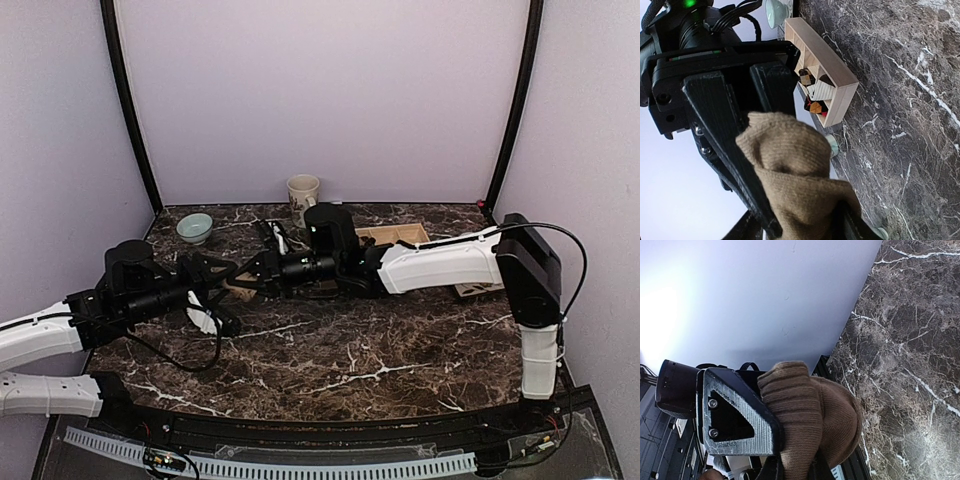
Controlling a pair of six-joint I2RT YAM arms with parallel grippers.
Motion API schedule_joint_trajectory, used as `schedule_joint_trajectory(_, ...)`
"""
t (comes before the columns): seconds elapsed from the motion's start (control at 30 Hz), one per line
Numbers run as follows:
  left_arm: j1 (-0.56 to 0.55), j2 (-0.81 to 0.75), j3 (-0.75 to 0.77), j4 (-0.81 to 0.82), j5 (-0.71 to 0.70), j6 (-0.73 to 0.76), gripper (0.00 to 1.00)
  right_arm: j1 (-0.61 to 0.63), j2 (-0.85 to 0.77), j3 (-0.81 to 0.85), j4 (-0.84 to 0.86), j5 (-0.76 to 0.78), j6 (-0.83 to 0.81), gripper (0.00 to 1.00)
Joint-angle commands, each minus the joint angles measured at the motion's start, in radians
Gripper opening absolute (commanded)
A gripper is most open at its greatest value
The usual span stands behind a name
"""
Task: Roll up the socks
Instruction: Pass from the right arm to the left
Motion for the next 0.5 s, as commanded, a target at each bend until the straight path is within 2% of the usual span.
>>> schedule_joint_trajectory(0.0, -0.006, 0.015, 0.004, 0.032, -0.028, -0.009, 0.44, 0.024, -0.034, 0.002, 0.104, -0.04, 0.007, 0.0)
schedule_joint_trajectory(0.07, -0.007, 0.018, 0.014, 0.041, -0.032, -0.024, 0.27, 0.026, -0.031, 0.004, 0.113, -0.04, 0.013, 0.0)
schedule_joint_trajectory(0.13, -0.008, 0.024, 0.017, 0.057, -0.038, -0.02, 0.02, 0.029, -0.027, 0.005, 0.126, -0.042, 0.024, 0.0)
schedule_joint_trajectory(0.17, -0.008, 0.025, 0.017, 0.07, -0.039, -0.022, 0.0, 0.029, -0.027, 0.007, 0.126, -0.04, 0.025, 0.0)
schedule_joint_trajectory(0.23, -0.009, 0.018, 0.03, 0.074, -0.027, -0.049, 0.0, 0.027, -0.038, 0.006, 0.103, -0.025, 0.013, 0.11)
schedule_joint_trajectory(0.27, -0.01, 0.011, 0.043, 0.056, -0.019, -0.072, 0.0, 0.025, -0.051, 0.002, 0.09, -0.012, -0.008, 0.21)
schedule_joint_trajectory(0.3, -0.012, 0.006, 0.059, 0.021, -0.01, -0.104, 0.0, 0.023, -0.063, -0.004, 0.07, 0.007, -0.04, 0.55)
schedule_joint_trajectory(0.33, -0.013, -0.002, 0.088, -0.028, 0.008, -0.177, 0.0, 0.018, -0.095, -0.014, 0.045, 0.033, -0.081, 0.94)
schedule_joint_trajectory(0.37, -0.013, -0.007, 0.129, -0.094, 0.05, -0.256, 0.0, 0.014, -0.124, -0.021, 0.008, 0.073, -0.137, 0.99)
schedule_joint_trajectory(0.47, -0.013, 0.01, 0.294, -0.33, 0.169, -0.473, 0.0, 0.0, -0.217, -0.016, -0.184, 0.234, -0.354, 0.99)
